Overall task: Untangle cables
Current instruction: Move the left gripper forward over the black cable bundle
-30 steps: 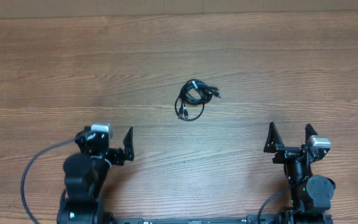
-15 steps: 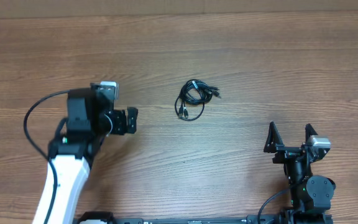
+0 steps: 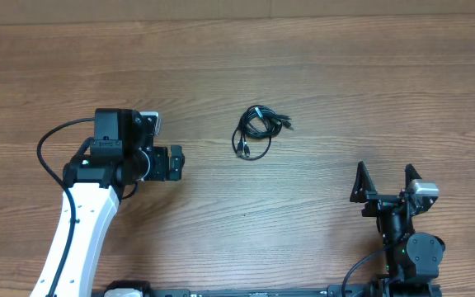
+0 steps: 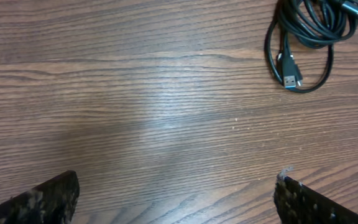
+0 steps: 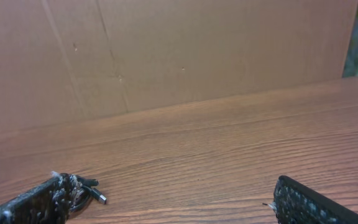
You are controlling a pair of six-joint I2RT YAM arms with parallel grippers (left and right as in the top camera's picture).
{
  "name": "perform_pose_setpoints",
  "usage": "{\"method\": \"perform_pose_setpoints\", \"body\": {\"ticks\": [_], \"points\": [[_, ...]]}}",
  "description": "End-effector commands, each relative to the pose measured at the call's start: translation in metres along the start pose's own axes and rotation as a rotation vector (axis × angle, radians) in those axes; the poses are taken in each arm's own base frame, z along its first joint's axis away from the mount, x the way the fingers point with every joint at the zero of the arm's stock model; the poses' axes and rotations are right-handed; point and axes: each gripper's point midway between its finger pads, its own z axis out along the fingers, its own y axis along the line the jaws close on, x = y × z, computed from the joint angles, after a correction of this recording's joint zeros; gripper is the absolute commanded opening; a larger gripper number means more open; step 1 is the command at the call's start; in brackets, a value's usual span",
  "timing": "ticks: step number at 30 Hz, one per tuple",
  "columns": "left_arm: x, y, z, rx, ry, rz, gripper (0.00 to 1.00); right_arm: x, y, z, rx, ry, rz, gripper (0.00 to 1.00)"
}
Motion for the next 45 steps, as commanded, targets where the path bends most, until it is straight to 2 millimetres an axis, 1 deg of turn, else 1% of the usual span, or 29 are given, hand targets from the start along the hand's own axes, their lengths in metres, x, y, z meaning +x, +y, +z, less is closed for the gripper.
{"method": "perform_pose_setpoints", "body": {"ticks": [1, 5, 12, 13, 17, 24, 27, 31, 34, 37, 41, 45], "points": [[-0.011, -0.012, -0.005, 0.052, -0.027, -0.004, 1.00, 0.002, -0.001, 0.000, 0.004, -0.005, -0.004, 1.00], [-0.019, -0.012, -0.005, 0.057, -0.060, -0.068, 1.00, 0.002, -0.001, 0.000, 0.004, -0.005, -0.004, 1.00], [-0.053, -0.015, -0.010, 0.086, -0.190, -0.212, 1.00, 0.002, -0.001, 0.000, 0.004, -0.005, -0.004, 1.00], [-0.055, -0.015, -0.010, 0.088, -0.199, -0.219, 1.00, 0.002, -0.001, 0.000, 0.003, -0.004, -0.004, 1.00], [-0.056, -0.017, -0.010, 0.086, -0.204, -0.213, 1.00, 0.002, -0.001, 0.000, 0.004, -0.005, -0.004, 1.00], [-0.060, -0.032, -0.013, 0.099, -0.208, -0.158, 1.00, 0.002, 0.002, 0.000, -0.010, -0.002, 0.004, 1.00], [-0.065, -0.032, -0.018, 0.051, -0.218, -0.125, 1.00, -0.001, 0.014, -0.001, -0.078, 0.003, 0.049, 1.00], [-0.071, -0.036, -0.021, 0.006, -0.205, -0.086, 1.00, 0.000, 0.014, -0.003, -0.072, 0.036, 0.092, 1.00], [-0.075, -0.041, -0.017, 0.002, -0.178, -0.069, 1.00, 0.001, 0.014, -0.006, -0.066, 0.066, 0.095, 1.00], [-0.079, -0.046, -0.004, 0.005, -0.141, -0.059, 1.00, -0.008, 0.016, -0.011, -0.059, 0.086, 0.138, 1.00], [-0.083, -0.057, 0.015, 0.015, -0.099, -0.020, 1.00, -0.021, 0.017, -0.020, -0.050, 0.107, 0.139, 1.00], [-0.088, -0.071, 0.029, 0.031, -0.061, 0.011, 1.00, -0.023, 0.018, -0.026, -0.038, 0.158, 0.142, 1.00]]}}
